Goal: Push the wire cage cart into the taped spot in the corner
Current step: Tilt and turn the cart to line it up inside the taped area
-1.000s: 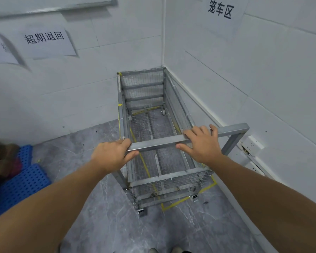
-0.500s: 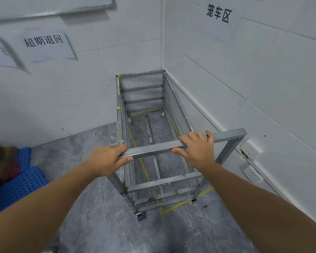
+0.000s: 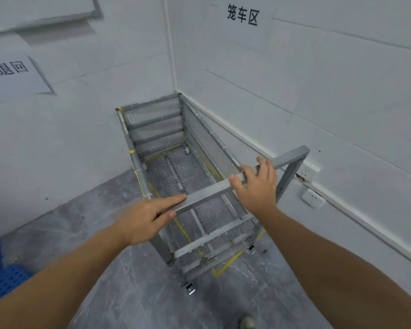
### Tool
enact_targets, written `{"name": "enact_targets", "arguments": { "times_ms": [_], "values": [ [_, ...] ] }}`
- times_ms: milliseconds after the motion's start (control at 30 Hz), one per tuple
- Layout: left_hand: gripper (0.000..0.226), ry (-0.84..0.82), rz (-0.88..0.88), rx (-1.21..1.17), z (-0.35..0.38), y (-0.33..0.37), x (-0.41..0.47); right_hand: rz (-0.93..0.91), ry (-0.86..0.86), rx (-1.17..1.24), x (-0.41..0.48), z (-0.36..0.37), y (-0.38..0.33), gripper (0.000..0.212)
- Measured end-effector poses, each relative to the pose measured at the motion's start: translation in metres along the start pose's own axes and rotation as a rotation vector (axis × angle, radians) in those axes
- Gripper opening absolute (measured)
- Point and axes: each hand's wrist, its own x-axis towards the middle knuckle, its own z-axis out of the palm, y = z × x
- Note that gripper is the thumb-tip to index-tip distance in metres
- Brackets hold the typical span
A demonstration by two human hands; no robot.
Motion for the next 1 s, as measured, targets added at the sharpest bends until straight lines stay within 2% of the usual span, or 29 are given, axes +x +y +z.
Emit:
{"name": "enact_targets", "arguments": {
  "times_ms": [167,267,367,467,600,1000],
  "values": [
    [0.044,0.057,0.054,-0.158,0.008,-0.013,-0.003,0.333,0.019,0.236,-0.016,0.006,-0.037,0.071],
    [0.045,0.135,0.050,-0.195,0.013,-0.011,-0.002,0.437,0.053,0.399,-0.023,0.012,-0.053,0.086],
    [0.045,0.169,0.061,-0.205,0.014,-0.011,-0.001,0.534,0.039,0.498,-0.025,0.012,-0.064,0.092],
    [0.048,0.170,0.067,-0.235,0.013,-0.010,0.002,0.565,-0.001,0.493,-0.019,0.008,-0.069,0.097],
    [0.049,0.177,0.095,-0.250,0.013,-0.008,0.005,0.595,0.000,0.444,-0.011,0.011,-0.077,0.092],
    [0.048,0.181,0.095,-0.269,0.015,-0.006,0.007,0.657,0.094,0.274,-0.001,0.032,-0.078,0.090]
  ]
}}
